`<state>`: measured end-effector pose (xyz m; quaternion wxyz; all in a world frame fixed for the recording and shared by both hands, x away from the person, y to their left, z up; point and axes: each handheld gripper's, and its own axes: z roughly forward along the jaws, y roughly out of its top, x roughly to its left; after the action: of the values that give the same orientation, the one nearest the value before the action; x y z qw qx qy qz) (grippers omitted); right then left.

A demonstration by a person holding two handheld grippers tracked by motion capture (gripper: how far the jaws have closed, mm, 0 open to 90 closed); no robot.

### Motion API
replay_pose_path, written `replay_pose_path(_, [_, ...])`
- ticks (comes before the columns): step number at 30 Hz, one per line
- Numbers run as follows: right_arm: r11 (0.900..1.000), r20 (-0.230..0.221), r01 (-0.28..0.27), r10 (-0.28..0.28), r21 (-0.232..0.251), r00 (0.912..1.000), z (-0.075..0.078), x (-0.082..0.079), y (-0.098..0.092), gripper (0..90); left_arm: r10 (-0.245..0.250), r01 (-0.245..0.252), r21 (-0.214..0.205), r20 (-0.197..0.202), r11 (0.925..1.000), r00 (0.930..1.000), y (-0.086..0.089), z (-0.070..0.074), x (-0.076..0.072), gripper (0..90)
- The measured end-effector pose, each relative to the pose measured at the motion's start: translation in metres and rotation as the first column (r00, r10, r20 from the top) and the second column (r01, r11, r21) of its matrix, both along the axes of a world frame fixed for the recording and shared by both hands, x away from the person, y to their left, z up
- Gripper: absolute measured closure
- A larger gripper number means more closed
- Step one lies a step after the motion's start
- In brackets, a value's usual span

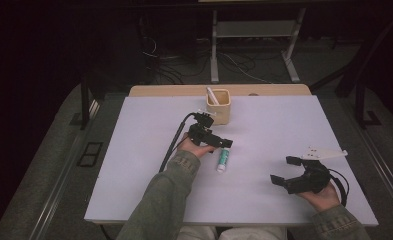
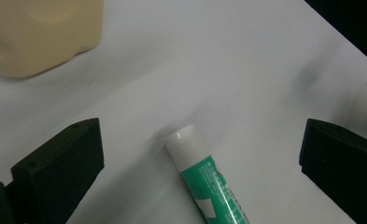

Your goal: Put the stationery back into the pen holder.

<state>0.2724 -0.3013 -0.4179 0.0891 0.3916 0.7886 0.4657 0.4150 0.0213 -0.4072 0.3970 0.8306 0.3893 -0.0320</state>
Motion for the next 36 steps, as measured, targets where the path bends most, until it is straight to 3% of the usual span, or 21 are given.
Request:
replay_pose_path(8, [1.0000, 0.005, -0.004, 0.004, -0.002, 1.0000, 0.000, 0.000, 0.001, 0.2, 0.033, -0.033, 0.001, -0.050, 0.9995, 0.9982, -0.007, -0.009, 0.000, 0.0])
replay_pose_path(15, [1.0000, 0.000, -0.004, 0.004, -0.002, 1.0000, 0.000, 0.000, 0.001, 0.2, 0.031, -0.029, 0.030, -0.079, 0.9991, 0.9964, -0.012, -0.015, 0.000, 0.6])
replay_pose_path(27, [0.9999, 0.002, -0.008, 0.008, -0.008, 1.0000, -0.001, 0.000, 0.002, 0.2, 0.096, -0.096, 0.013, -0.088, 0.9953, 0.9915, -0.019, -0.022, -0.003, 17.7])
replay_pose_path(36, [0.9998, 0.005, -0.012, 0.013, -0.014, 0.9999, -0.001, 0.000, 0.003, 0.2, 0.129, -0.125, 0.043, -0.097, 0.9912, 0.9869, -0.024, -0.026, -0.004, 29.8])
